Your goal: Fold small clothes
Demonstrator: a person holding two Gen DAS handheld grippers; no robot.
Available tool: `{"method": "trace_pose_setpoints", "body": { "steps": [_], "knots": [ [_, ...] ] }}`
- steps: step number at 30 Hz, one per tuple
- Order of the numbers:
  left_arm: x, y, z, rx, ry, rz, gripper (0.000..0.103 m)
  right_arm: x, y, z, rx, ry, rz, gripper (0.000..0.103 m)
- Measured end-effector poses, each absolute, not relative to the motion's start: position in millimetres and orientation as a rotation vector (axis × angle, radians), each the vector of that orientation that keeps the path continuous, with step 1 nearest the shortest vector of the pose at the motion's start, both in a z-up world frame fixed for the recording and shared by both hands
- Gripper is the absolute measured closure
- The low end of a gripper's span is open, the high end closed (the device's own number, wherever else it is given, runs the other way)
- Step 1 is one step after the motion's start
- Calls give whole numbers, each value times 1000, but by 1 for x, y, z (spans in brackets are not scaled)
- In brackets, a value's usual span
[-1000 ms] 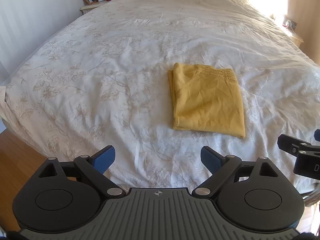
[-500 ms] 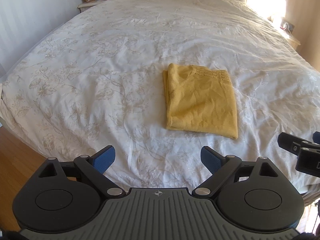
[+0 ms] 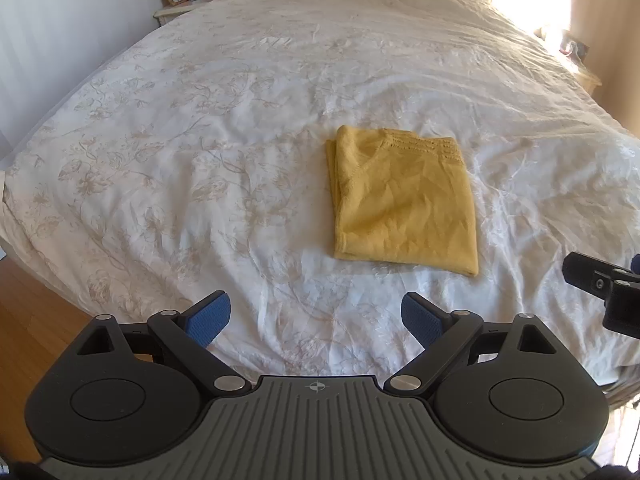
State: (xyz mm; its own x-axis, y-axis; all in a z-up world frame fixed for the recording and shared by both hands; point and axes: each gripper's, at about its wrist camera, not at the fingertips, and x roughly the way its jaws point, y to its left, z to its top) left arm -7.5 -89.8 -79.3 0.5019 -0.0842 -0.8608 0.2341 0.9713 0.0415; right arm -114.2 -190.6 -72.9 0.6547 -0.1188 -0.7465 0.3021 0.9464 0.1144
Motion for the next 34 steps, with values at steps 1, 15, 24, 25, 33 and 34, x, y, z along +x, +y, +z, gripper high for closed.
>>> {"method": "trace_pose_setpoints", "body": {
  "steps": [1, 15, 24, 25, 33, 34],
  "knots": [
    [-7, -89, -79, 159, 1028, -192, 10, -114, -190, -74, 237, 828, -240, 1],
    [-1, -83, -78, 138, 1030, -175, 10, -110, -187, -80, 252, 843, -230, 1],
    [2, -85, -81, 139, 1040, -185, 10, -105, -188, -82, 266, 850, -227, 1],
    [2, -86, -81, 140, 1041, -186, 10, -104, -188, -83, 267, 851, -227, 1],
    [7, -93, -86, 147, 1052, -191, 10, -98, -193, -86, 280, 863, -224, 1],
    [8, -94, -86, 146, 1052, -193, 10, -97, -194, -87, 282, 865, -223, 1]
  ]
}}
